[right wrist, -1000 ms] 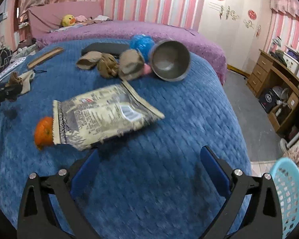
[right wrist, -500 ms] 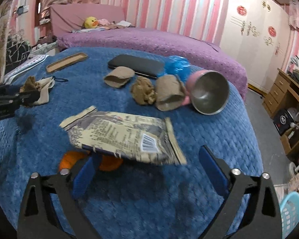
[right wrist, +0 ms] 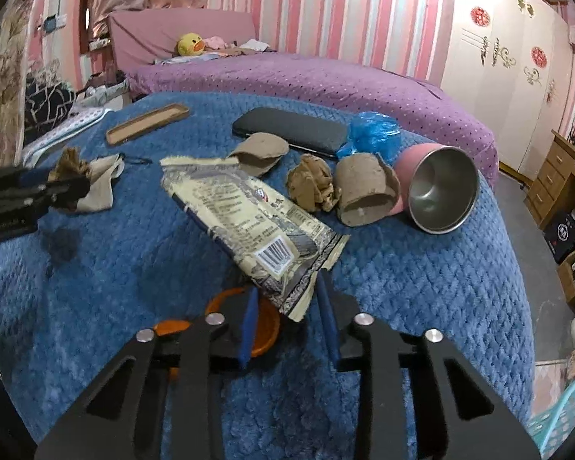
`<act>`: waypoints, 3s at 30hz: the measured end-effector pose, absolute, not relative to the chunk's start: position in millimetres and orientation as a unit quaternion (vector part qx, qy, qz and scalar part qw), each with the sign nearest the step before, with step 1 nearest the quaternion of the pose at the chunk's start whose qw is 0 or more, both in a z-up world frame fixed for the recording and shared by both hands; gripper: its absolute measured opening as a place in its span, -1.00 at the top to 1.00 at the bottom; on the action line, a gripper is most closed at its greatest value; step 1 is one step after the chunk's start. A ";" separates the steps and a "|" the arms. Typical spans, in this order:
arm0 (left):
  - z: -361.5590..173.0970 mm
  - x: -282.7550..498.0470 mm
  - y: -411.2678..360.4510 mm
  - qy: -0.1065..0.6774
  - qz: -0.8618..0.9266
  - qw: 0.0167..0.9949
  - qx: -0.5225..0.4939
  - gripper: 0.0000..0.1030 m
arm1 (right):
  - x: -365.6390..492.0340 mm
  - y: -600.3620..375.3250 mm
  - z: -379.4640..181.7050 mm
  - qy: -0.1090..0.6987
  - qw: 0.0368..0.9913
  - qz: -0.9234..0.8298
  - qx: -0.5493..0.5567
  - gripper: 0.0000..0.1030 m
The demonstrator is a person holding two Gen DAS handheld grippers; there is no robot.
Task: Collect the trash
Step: 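Grasp the snack wrapper with the right gripper and lift it, then carry brown paper and wrapper to the blue basket and release both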
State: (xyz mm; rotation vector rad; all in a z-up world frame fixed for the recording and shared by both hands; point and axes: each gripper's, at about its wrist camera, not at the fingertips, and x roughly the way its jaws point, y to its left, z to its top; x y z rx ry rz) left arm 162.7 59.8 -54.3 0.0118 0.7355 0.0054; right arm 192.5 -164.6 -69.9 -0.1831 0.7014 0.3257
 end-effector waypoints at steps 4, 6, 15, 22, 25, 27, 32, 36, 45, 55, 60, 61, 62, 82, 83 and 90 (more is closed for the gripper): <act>-53.2 161.7 57.6 0.355 0.004 0.935 0.011 0.11 | 191.2 -165.5 -63.8 0.330 0.926 0.165 -0.083 0.76; -51.8 160.5 56.6 0.352 0.004 0.936 0.013 0.11 | 186.8 -166.8 -57.7 0.320 0.929 0.165 -0.086 0.80; -40.7 154.5 44.3 0.338 0.001 0.941 0.008 0.11 | 160.4 -193.8 -38.3 0.310 0.934 0.156 -0.087 0.80; -24.1 140.8 1.7 0.320 -0.021 0.947 0.000 0.11 | 135.4 -241.0 -29.8 0.320 0.935 0.129 -0.087 0.80; -19.0 135.7 -20.5 0.313 -0.032 0.949 0.002 0.11 | 121.9 -270.0 -26.6 0.320 0.937 0.112 -0.079 0.80; -16.2 132.1 -41.3 0.310 -0.040 0.950 0.009 0.11 | 111.3 -292.0 -24.8 0.320 0.940 0.100 -0.066 0.80; -10.1 122.2 -95.9 0.301 -0.068 0.951 0.013 0.11 | 85.8 -345.7 -23.9 0.324 0.942 0.060 -0.061 0.80; -6.6 114.7 -149.4 0.299 -0.102 0.949 0.009 0.11 | 59.4 -403.6 -22.3 0.327 0.944 0.013 -0.048 0.80; -17.1 89.5 -275.7 0.305 -0.194 0.932 0.032 0.11 | 18.2 -499.0 -31.2 0.342 0.937 -0.067 -0.030 0.80; -45.5 69.5 -372.4 0.329 -0.260 0.906 0.059 0.11 | 0.9 -550.4 -54.6 0.361 0.927 -0.104 0.004 0.80; -54.0 66.0 -401.4 0.330 -0.275 0.900 0.070 0.05 | -5.7 -560.9 -64.1 0.360 0.926 -0.110 0.020 0.80; -55.2 65.8 -404.8 0.332 -0.277 0.899 0.070 0.04 | -7.2 -561.7 -65.4 0.360 0.926 -0.111 0.022 0.80; -55.2 67.9 -406.8 0.333 -0.278 0.898 0.067 0.00 | -7.8 -562.7 -66.3 0.360 0.926 -0.111 0.024 0.80; -35.8 98.6 -314.9 0.302 -0.180 0.935 0.051 -0.79 | 5.7 -543.8 -82.5 0.367 0.923 -0.109 0.039 0.73; -35.1 99.7 -309.1 0.302 -0.177 0.935 0.049 -0.79 | 6.6 -542.9 -83.2 0.366 0.923 -0.112 0.041 0.72; -33.5 101.4 -286.1 0.305 -0.163 0.937 0.045 -0.82 | 6.7 -540.3 -85.7 0.351 0.922 -0.157 0.045 -0.26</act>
